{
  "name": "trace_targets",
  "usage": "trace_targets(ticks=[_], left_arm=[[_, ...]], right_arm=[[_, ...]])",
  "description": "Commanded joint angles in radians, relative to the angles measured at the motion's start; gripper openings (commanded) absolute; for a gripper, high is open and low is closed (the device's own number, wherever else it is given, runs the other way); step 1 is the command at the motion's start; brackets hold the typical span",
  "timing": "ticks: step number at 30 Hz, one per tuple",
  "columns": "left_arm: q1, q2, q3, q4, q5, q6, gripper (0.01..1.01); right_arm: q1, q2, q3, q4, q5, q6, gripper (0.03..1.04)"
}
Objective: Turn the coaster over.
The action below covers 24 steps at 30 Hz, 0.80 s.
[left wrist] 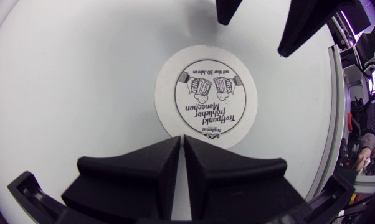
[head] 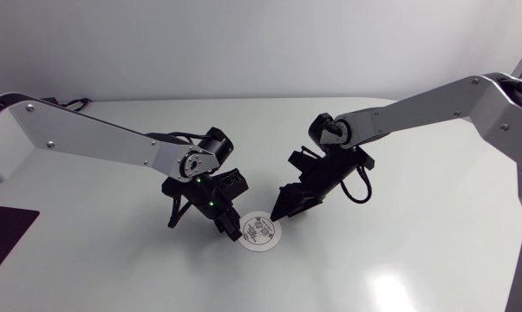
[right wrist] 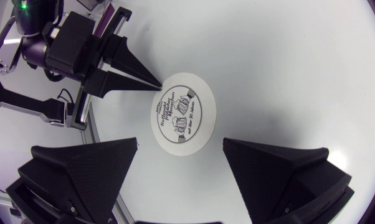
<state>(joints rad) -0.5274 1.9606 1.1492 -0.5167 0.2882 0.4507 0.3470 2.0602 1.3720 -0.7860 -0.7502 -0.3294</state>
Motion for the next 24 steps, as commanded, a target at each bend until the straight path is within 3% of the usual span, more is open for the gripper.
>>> trace_targets(ticks=[1, 9, 17, 24], left_arm=[[-0.026, 0.066, 0.006, -0.020, 0.003, -0.018, 0.095], [-0.085, 0.123, 0.075, -0.037, 0.003, -0.038, 0.095], [-0.098, 0.129, 0.104, -0.051, 0.005, -0.043, 0.095], [-0.102, 0.136, 0.104, -0.051, 0.023, -0.043, 0.095]], right_arm=[[-0.003, 0.029, -0.005, -0.022, -0.011, -0.007, 1.00], [-0.034, 0.052, -0.027, -0.044, -0.029, -0.023, 1.00], [-0.102, 0.058, -0.062, -0.065, -0.028, -0.063, 1.00], [-0.089, 0.060, -0.133, -0.048, -0.018, -0.074, 1.00]])
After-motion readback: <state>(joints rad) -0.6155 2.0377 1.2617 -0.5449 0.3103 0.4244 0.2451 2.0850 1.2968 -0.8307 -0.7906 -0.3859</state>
